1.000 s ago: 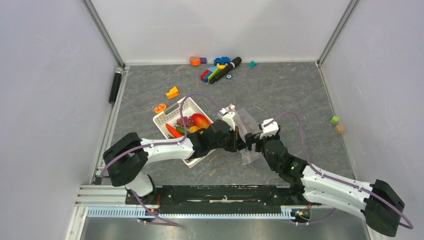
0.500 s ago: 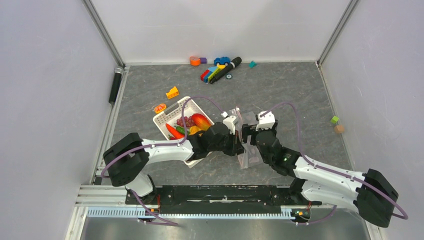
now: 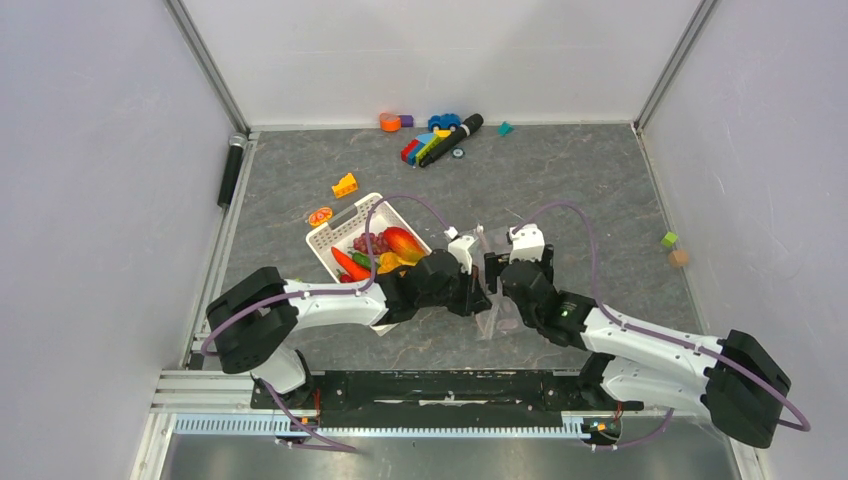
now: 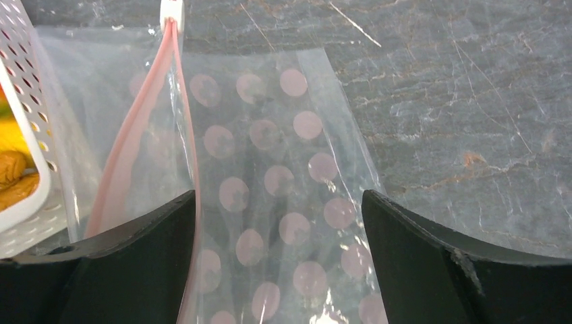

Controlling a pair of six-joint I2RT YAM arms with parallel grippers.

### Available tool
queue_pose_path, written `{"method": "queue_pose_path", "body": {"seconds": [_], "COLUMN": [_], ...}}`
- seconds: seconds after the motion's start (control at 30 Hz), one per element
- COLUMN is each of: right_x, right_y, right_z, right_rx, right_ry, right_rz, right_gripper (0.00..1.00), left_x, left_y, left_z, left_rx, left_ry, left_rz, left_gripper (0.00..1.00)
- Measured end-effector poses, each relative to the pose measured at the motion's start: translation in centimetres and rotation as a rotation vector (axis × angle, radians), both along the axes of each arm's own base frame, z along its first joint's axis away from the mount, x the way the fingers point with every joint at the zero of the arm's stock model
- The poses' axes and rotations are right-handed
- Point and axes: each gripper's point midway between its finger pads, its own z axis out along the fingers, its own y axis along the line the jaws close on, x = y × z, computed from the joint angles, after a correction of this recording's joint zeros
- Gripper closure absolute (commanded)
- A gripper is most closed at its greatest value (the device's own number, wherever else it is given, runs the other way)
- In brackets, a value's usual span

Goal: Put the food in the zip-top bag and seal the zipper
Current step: Open the zipper of the food storage bag.

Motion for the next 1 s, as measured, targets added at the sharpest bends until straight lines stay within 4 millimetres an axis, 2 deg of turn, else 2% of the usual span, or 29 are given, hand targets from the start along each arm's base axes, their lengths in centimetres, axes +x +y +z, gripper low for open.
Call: {"method": "queue_pose_path", "body": {"seconds": [0.17,0.23,0.3,0.37,0.43,0.57,0.6,0.63,0.9,1.0], "right_x": [-0.6,-0.8,-0.9,-0.9,-1.0,-1.1,-1.0,-1.0,-0.4,-0.6], "right_y": [-0.6,-0.7,-0.8,-0.9,-1.0,-2.1,-2.6,-3.1,-6.1,-6.9], "right_z": [-0.6,-0.8,-0.9,-1.0,-1.0,-0.9,-0.6,-0.2,6.0,7.5], "right_rx": [-0.007,-0.007,-0.009,-0.006,-0.014,-0.049,-0.063,-0.076,-0.093,-0.089], "right_ry": [0.028,0.034,0.038,0.040,0.042,0.037,0.029,0.019,-0.119,-0.139], "right_rz": [-0.007,-0.010,-0.012,-0.015,-0.016,-0.056,-0.076,-0.093,-0.223,-0.240], "right_gripper": [0.11,0.16,0.28,0.51,0.67,0.89,0.97,1.00,1.00,1.00], "left_x": [0.7,0.8,1.0,1.1,1.3,2.0,2.2,2.4,3.4,3.7], "left_y": [0.2,0.2,0.3,0.3,0.4,1.0,1.2,1.3,3.0,3.4], "left_z": [0.2,0.5,0.8,1.0,1.4,1.9,1.9,2.0,1.8,1.5], "left_rx": [0.004,-0.001,-0.006,-0.010,-0.014,-0.004,0.001,0.003,0.030,0.039], "left_ry": [-0.020,-0.027,-0.035,-0.040,-0.050,-0.074,-0.080,-0.085,-0.110,-0.113], "left_rz": [0.034,0.040,0.049,0.055,0.066,0.114,0.126,0.138,0.224,0.254], "left_gripper": [0.98,0.98,0.98,0.98,0.98,0.98,0.98,0.98,0.98,0.98]}}
